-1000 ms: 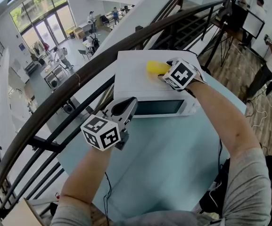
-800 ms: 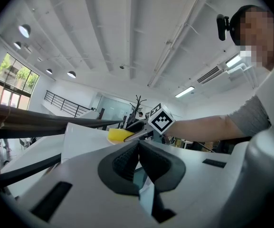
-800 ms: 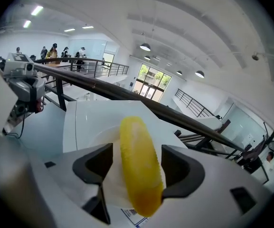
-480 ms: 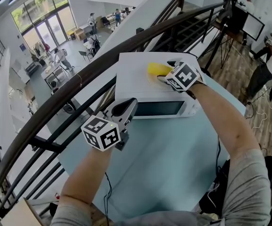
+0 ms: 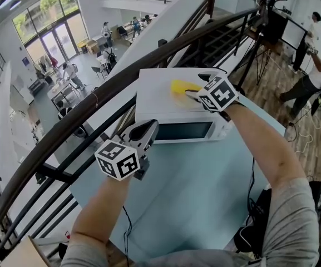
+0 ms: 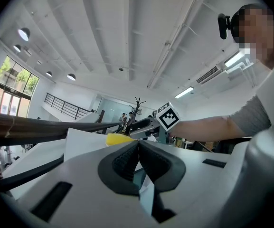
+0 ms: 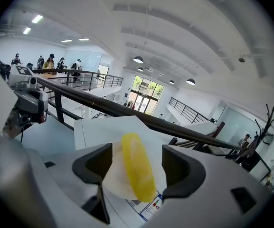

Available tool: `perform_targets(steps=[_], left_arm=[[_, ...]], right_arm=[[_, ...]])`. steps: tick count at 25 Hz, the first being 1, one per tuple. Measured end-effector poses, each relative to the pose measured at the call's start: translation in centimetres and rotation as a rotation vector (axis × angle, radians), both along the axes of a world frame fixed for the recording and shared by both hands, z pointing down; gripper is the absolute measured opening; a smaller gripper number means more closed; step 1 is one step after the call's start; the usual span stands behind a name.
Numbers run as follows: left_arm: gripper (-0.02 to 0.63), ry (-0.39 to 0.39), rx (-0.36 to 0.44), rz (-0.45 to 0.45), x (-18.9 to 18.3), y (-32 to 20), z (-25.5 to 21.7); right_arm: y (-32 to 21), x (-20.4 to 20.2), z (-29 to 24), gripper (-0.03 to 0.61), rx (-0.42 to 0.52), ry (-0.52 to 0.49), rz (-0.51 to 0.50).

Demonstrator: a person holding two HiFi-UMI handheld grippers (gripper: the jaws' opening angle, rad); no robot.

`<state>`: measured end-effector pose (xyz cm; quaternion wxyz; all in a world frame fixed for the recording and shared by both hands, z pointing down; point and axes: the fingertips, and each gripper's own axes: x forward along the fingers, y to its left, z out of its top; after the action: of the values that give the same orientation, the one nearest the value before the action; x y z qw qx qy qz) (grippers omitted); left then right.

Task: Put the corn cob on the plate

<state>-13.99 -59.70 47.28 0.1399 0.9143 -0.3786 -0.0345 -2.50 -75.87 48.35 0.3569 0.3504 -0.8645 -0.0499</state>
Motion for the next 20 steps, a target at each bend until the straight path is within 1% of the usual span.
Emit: perform_targets(steps=[5,8,11,15,18,20], left_arm=[[0.018,-0.01,0.018,0.0,-0.2,1.0,-1.4],[0.018,-0.012,0.029,-0.004,-0.3,1.9,-2.5],[0.018,-0.019,0.035,-0.007,-0.3,3.0,-3.3],[0.018,-0.029,0.047,-0.013,-0.4,4.8,-4.8],[0.018,-0.03,0.056,-0.017,-0.7,6.3,-5.9],[0.018,-0.031,0.059,-0.021,-0.8,7.4,-6.6]], right_arm=[[1.8,0.7,-1.2,0.321,-0.002,-0.03,0.013],[3.0,1.1,-2.5,0.319,-0.005,-0.089,0.036],[4.7,1.2,-2.7,0.319,-0.03,-0.147,0.047],[7.7,1.5,-2.7,0.318,-0.055,-0.148,0.034],[9.8,2.1,-3.7,0.284,-0.053,-0.138,0.023],[11.2,2.7,-4.5,0.256,-0.054,-0.152,0.029]])
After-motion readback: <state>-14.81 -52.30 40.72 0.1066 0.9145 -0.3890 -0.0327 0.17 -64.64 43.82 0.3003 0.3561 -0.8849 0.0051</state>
